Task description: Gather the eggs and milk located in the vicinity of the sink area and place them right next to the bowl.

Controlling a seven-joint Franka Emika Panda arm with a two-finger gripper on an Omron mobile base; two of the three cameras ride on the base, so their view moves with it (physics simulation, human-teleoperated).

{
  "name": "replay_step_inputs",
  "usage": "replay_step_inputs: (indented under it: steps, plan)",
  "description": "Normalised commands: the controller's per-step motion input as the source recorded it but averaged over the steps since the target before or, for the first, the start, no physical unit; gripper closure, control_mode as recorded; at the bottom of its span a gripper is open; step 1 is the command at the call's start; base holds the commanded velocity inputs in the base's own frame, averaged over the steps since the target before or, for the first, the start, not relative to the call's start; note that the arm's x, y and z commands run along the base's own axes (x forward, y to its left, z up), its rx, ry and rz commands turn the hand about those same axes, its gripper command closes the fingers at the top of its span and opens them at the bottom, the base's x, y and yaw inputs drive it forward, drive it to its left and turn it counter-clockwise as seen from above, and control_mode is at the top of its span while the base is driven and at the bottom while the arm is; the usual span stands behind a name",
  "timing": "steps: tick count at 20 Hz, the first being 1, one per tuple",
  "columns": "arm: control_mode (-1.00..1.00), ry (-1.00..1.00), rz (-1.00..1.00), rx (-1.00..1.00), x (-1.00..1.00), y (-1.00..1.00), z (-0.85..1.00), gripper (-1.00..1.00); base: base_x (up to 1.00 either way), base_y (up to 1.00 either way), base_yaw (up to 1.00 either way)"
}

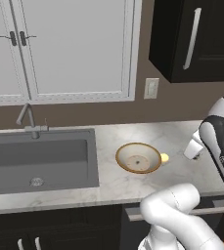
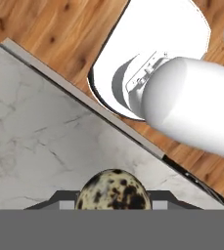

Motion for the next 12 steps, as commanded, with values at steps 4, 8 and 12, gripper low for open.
replay_step_inputs:
  steps: [4, 8, 12]
  plan:
    - [-1.0, -0.05, 0.45, 0.0, 0.0, -0.21, -0.32, 1.0, 0.0, 0.0, 0.0]
    - [-1.0, 0.0, 0.44, 0.0, 0.12, -0.07, -0.31, 1.0, 0.0, 0.0, 0.0]
    - [-1.0, 0.0, 0.41, 0.0, 0.26, -0.32, -0.4, 1.0, 0.0, 0.0, 0.0]
